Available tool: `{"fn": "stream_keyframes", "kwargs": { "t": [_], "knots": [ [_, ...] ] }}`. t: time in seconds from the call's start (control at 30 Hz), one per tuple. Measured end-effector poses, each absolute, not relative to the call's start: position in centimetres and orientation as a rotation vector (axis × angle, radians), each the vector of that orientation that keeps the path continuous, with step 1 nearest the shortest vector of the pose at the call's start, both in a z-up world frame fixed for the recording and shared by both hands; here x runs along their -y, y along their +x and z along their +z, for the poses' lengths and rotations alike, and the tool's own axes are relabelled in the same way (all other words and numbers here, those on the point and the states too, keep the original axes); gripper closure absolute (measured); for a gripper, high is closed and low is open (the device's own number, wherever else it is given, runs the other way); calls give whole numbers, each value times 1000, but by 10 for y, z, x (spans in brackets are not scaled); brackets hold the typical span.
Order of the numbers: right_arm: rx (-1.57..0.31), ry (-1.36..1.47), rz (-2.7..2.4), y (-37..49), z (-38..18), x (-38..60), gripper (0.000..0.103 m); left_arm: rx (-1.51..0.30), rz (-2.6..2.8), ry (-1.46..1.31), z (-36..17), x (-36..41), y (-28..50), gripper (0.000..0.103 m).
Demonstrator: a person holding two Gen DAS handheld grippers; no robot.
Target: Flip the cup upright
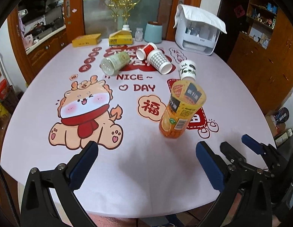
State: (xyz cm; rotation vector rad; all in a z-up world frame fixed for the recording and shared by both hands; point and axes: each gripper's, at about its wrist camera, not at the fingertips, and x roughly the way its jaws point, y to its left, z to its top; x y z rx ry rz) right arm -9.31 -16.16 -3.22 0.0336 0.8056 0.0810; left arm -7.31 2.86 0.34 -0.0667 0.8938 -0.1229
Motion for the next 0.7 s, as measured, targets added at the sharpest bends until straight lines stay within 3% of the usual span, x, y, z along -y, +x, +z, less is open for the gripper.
{"fn": "stream_keyframes", "kwargs": {
  "t": [0.7],
  "knots": [
    [-728, 25, -31, -141, 15, 175, 36, -793, -33, -6, 29, -7, -118, 1]
  ]
}}
